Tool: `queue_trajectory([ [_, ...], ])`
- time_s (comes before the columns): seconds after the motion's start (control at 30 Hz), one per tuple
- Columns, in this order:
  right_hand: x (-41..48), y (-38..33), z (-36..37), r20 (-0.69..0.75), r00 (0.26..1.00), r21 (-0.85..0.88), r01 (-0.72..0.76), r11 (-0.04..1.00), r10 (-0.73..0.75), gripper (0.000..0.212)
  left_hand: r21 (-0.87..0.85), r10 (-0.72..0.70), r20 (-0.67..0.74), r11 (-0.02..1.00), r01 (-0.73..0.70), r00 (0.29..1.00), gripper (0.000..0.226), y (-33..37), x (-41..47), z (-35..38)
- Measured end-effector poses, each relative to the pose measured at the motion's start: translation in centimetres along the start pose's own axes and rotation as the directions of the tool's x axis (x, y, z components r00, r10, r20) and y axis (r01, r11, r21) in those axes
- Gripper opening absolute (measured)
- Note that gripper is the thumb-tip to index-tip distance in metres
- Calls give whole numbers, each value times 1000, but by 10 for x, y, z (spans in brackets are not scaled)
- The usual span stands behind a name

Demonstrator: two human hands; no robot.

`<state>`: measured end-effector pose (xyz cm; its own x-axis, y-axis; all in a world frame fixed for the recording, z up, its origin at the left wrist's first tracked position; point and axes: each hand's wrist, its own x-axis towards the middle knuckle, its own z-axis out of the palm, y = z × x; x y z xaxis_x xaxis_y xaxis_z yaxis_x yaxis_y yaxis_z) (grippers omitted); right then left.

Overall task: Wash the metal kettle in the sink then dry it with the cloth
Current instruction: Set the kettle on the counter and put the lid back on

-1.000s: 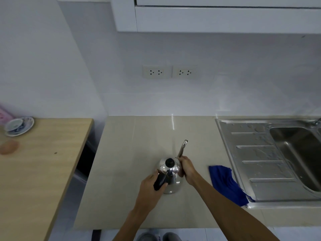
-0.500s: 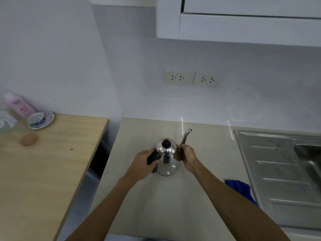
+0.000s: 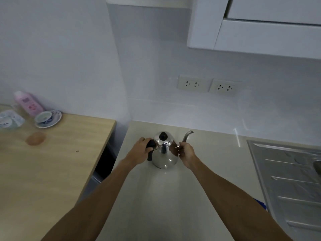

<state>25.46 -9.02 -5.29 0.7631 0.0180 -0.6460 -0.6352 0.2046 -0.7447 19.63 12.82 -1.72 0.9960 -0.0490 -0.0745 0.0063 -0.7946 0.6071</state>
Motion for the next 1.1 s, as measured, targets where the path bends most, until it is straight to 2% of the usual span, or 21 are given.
queue_trajectory([
  [0.27,11,10,-12,-30,999,37,-37,999,38,16,59,-3,69,998,-1,998,31,-1,15,6],
  [0.63,18,16,-21,16,997,24,-82,996,81,13,104,-31,72,994,24,997,34,7,19,10],
  [0.73,17,15,-25,-3,997,-112,-75,991,75,23,73,-35,6,997,35,999,46,17,16,9],
  [0.9,-3,6,-44,-40,999,-373,-2,928,-13,37,24,33,-66,999,-32,997,58,49,14,8],
  [0.97,-11,2,-61,-34,996,-532,49,845,-79,48,20,62,-91,998,-60,994,59,64,15,10],
  [1.03,-20,1,-84,-2,991,-694,97,714,-137,62,37,78,-105,997,-75,991,60,78,14,13],
  [1.1,-30,2,-110,44,988,-787,128,603,-151,70,45,52,-98,998,-48,994,61,88,12,16],
])
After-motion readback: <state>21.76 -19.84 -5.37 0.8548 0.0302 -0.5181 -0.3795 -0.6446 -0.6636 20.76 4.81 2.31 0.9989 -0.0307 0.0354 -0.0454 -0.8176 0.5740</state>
